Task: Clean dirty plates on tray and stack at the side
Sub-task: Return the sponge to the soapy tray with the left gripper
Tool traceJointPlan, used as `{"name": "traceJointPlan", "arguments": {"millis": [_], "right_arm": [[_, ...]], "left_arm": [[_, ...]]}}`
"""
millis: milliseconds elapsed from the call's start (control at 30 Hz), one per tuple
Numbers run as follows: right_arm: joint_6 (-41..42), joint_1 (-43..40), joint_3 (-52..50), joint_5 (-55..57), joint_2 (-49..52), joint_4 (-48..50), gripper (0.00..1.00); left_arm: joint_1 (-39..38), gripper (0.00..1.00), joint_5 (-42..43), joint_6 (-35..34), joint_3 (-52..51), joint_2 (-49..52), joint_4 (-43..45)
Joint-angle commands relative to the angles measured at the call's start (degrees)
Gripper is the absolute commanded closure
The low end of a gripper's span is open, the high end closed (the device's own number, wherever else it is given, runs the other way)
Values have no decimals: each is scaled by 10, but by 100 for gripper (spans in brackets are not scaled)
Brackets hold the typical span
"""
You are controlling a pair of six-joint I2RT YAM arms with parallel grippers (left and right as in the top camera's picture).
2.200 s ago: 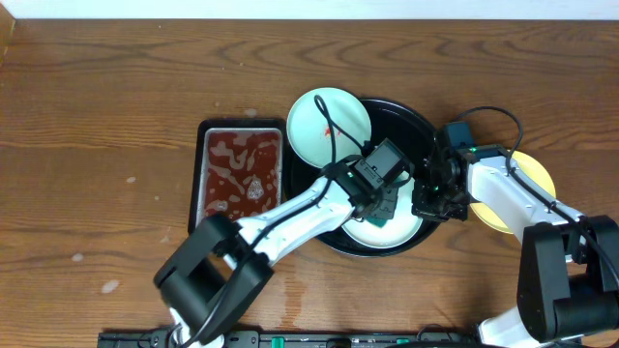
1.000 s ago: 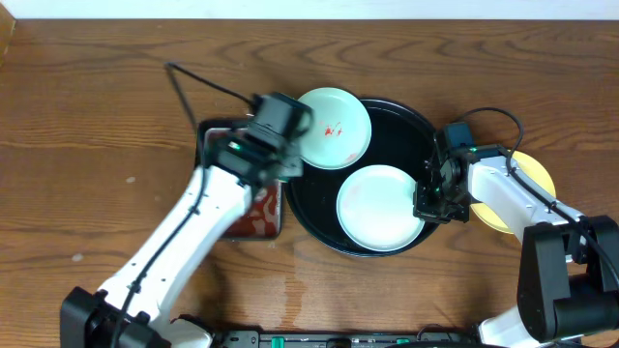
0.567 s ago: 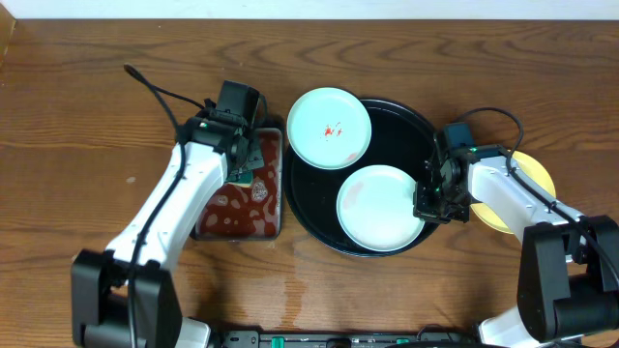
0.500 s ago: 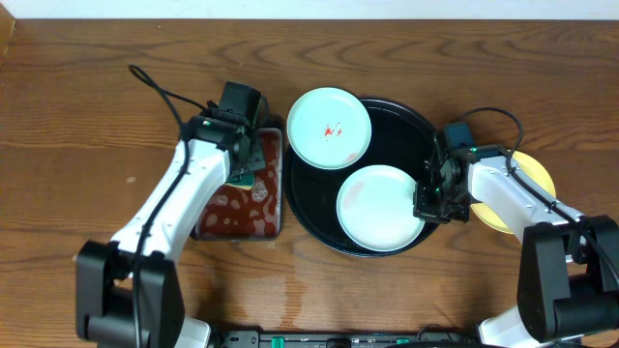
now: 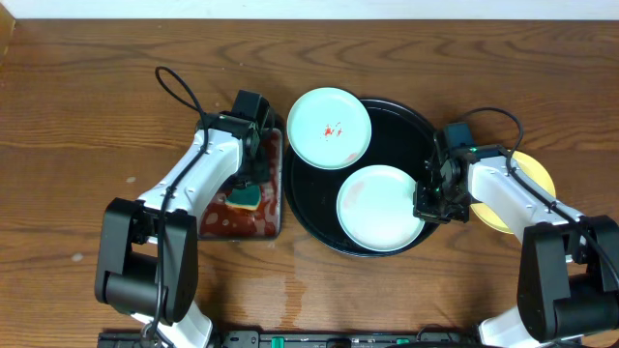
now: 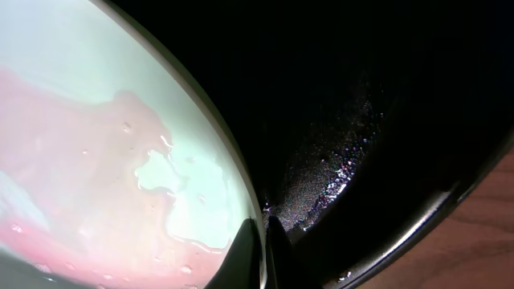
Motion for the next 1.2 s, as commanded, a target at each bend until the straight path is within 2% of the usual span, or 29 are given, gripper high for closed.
{"name": "traceJointPlan", "arguments": {"millis": [0, 600, 833, 1167], "right_arm": [[2, 3, -3, 16, -2, -4, 99], [2, 3, -3, 16, -2, -4, 99], [2, 3, -3, 16, -2, -4, 99], [2, 3, -3, 16, -2, -4, 99]], "left_arm": [[3, 36, -3, 2, -3, 0, -2], [40, 31, -4, 2, -3, 1, 46], [40, 32, 26, 23, -3, 1, 63], [40, 32, 25, 23, -3, 25, 64]]}}
